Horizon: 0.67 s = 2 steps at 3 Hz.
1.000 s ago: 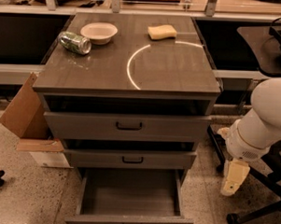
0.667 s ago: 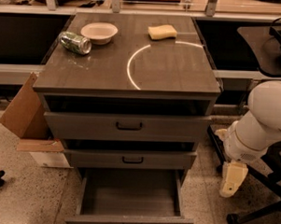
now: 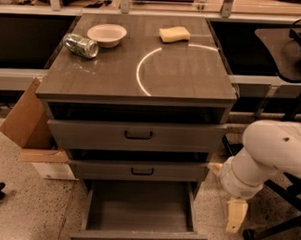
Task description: Close bottom drawer
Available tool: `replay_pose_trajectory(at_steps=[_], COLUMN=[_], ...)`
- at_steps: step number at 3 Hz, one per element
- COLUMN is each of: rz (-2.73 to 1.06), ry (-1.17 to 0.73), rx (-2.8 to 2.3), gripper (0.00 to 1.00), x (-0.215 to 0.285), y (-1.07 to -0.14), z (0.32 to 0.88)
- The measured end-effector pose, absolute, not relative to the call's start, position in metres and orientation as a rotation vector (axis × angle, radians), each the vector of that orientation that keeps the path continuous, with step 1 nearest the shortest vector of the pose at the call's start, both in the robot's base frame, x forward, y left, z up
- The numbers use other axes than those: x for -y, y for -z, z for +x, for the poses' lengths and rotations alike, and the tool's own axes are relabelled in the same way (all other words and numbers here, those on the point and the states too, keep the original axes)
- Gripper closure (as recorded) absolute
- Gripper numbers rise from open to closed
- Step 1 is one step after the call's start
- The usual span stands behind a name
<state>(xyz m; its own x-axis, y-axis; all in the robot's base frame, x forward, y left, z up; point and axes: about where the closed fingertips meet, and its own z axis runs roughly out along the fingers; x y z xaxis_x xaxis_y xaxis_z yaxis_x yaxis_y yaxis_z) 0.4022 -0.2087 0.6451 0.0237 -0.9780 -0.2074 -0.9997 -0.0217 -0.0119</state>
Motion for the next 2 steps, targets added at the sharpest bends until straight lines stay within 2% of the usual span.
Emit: replay_pose_trajectory(at_steps=[2], rz=[-2.139], ry=[-0.494], rx=[-2.018], gripper=[0.00], x=[0.178], y=[-0.541], z=[0.362])
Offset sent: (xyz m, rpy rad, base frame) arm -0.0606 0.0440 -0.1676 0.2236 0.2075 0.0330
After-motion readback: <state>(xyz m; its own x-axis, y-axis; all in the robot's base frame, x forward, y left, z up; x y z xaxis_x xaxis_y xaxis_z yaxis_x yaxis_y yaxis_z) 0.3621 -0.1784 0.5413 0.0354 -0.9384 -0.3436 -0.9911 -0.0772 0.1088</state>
